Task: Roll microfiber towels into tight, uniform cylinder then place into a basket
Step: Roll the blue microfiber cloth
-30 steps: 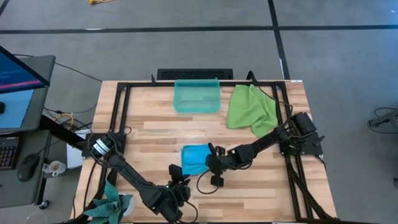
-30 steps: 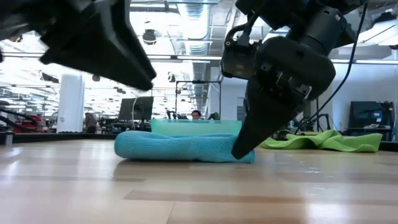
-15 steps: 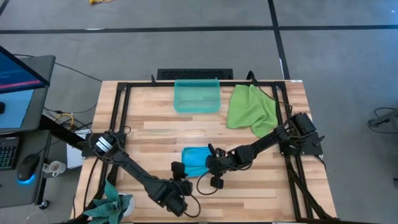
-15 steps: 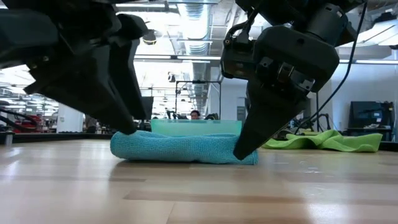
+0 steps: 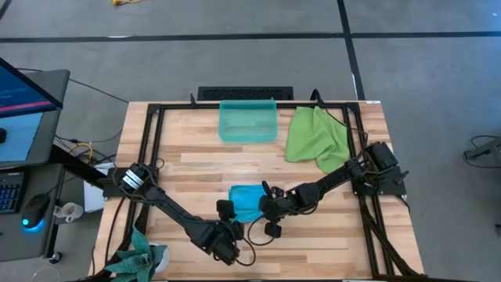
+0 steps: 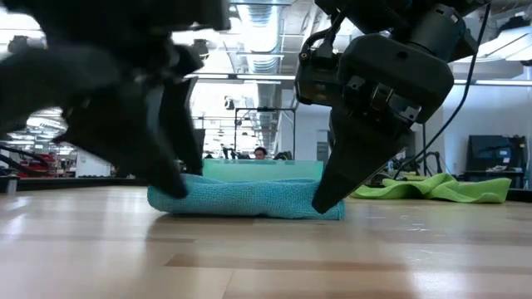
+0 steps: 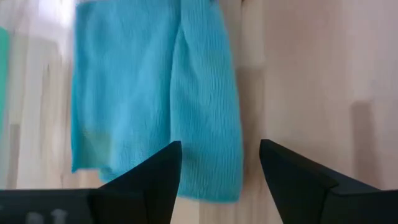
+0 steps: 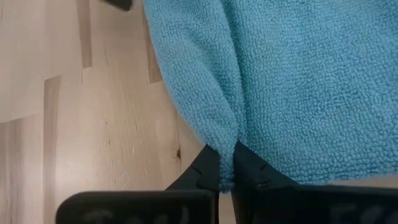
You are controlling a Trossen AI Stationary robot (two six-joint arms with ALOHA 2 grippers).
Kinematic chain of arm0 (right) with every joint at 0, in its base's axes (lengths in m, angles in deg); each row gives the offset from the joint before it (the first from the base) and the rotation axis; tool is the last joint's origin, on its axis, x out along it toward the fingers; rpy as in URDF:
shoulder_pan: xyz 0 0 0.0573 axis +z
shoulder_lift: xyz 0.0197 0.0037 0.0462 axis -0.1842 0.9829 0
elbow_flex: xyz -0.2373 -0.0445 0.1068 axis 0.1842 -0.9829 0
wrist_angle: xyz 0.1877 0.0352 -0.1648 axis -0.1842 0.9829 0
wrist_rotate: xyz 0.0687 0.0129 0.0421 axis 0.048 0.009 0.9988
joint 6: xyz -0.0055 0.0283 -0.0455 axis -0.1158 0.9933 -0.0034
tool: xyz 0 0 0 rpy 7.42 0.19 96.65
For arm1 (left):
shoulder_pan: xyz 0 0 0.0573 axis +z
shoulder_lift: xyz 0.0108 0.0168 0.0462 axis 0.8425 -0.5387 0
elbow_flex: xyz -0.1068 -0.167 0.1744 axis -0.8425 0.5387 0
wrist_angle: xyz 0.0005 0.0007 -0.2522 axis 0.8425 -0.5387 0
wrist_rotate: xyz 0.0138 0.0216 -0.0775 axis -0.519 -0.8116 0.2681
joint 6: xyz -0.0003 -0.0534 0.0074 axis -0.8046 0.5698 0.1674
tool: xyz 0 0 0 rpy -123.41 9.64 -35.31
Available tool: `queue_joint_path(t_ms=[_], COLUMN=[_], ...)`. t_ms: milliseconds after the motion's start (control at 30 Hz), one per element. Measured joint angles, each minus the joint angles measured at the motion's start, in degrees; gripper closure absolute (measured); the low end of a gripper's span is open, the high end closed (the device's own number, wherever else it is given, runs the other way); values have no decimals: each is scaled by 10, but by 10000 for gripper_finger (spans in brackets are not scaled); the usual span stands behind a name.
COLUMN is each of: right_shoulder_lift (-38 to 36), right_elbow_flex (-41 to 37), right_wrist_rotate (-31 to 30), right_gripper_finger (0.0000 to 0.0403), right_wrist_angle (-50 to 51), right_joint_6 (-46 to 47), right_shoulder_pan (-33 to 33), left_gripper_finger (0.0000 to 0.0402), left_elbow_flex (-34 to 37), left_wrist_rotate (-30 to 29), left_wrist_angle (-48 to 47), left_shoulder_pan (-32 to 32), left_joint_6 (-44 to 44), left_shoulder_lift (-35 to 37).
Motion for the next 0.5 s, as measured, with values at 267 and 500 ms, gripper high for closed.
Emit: queue_joint_path(t_ms=[267,500], right_shoulder_lift=[0,0], right_elbow_flex=[0,0], right_wrist_rotate=[-2,8], right_gripper_finger=[369,368], right_wrist_angle=[-1,-1], right_joint_6=[0,-1], right_shoulder_pan=[0,1], left_gripper_finger=[189,226], left_elbow_flex=[50,72], left_wrist_rotate=[-11,-12], left_wrist_angle=[55,75], left_shoulder_pan=[0,7], left_joint_6=[0,23], left_shoulder_lift=[2,4])
